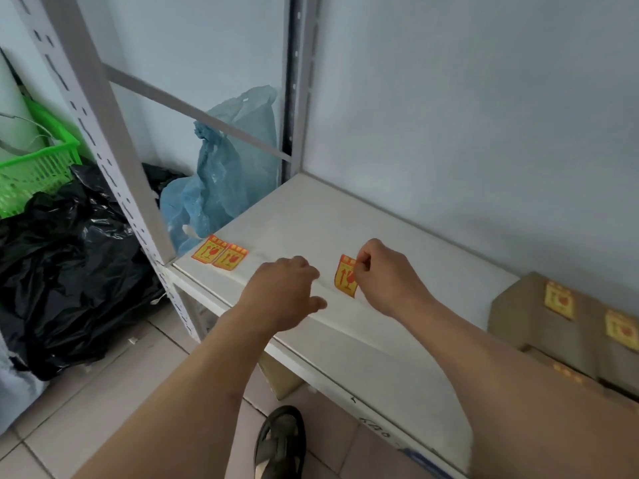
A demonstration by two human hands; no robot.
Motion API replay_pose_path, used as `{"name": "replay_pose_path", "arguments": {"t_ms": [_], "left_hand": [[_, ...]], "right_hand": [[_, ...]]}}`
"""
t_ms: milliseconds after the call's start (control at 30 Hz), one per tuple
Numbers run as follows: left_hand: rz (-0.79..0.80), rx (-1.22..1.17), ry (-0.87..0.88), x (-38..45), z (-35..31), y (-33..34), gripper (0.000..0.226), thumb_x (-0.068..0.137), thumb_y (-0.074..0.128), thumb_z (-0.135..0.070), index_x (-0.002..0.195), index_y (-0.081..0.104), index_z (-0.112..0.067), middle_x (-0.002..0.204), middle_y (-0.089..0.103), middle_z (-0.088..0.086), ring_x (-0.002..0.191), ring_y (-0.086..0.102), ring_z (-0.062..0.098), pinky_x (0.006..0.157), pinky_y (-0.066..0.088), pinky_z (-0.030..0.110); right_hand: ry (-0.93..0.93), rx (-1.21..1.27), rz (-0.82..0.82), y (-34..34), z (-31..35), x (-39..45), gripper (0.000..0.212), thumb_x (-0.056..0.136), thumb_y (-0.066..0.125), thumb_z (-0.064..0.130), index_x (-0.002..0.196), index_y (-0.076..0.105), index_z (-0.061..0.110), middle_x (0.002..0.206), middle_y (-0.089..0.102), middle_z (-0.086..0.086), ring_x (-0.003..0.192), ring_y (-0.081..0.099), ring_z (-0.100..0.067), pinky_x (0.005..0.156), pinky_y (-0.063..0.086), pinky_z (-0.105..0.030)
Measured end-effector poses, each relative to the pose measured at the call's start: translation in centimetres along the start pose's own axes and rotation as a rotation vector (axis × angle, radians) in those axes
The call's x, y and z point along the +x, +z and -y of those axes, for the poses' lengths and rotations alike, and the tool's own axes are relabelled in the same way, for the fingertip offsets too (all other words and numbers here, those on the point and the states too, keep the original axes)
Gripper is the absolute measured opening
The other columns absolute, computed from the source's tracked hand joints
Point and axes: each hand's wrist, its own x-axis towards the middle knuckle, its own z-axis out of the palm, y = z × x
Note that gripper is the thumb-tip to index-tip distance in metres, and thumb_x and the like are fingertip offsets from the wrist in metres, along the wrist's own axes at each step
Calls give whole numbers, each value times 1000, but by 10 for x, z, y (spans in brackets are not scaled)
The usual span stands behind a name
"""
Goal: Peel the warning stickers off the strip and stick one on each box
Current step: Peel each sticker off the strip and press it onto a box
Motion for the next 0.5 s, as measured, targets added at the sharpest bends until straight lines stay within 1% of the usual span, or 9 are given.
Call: {"name": "replay_pose_path", "arguments": {"t_ms": [100, 200, 300, 333, 433, 500], "left_hand": [[31, 33, 105, 0, -40, -7, 52, 89, 55, -54, 133, 51, -27, 130, 53, -5, 112, 52, 17, 91, 46, 34], [16, 51, 195, -3, -80, -14, 48, 89, 55, -53, 129, 54, -26, 124, 55, -4, 107, 53, 18, 86, 47, 34], [-5, 43, 290, -9, -121, -19, 46, 90, 54, -53, 128, 54, -25, 124, 54, -5, 108, 52, 17, 82, 44, 31], [-13, 33, 323, -11, -134, -21, 46, 91, 53, -53, 128, 53, -26, 126, 54, -6, 109, 52, 17, 82, 43, 31], [-43, 3, 434, -17, -175, -21, 47, 92, 50, -53, 129, 52, -25, 129, 52, -6, 112, 50, 17, 85, 41, 30], [-44, -8, 505, -19, -204, -18, 46, 92, 49, -53, 129, 52, -25, 130, 52, -7, 114, 49, 16, 87, 39, 30]], "right_hand": [[4, -73, 25, -27, -28, -24, 10, 97, 43, 21, 100, 52, 17, 100, 61, -1, 85, 57, -18, 68, 45, -31], [3, -141, 19, -54, -53, -51, 10, 99, 42, 23, 102, 51, 19, 100, 60, 0, 83, 56, -15, 66, 45, -29], [29, -173, -15, -81, -77, -83, 9, 99, 41, 26, 98, 49, 24, 97, 60, 6, 75, 56, -9, 58, 42, -26], [45, -170, -27, -91, -86, -94, 9, 99, 41, 27, 96, 49, 25, 94, 60, 8, 72, 57, -7, 56, 42, -26], [103, -101, -67, -123, -114, -129, 11, 99, 44, 28, 89, 49, 28, 86, 58, 11, 71, 59, -8, 58, 45, -28], [140, -85, -99, -142, -137, -155, 11, 98, 46, 29, 87, 49, 29, 83, 57, 13, 70, 57, -3, 58, 41, -23]]}}
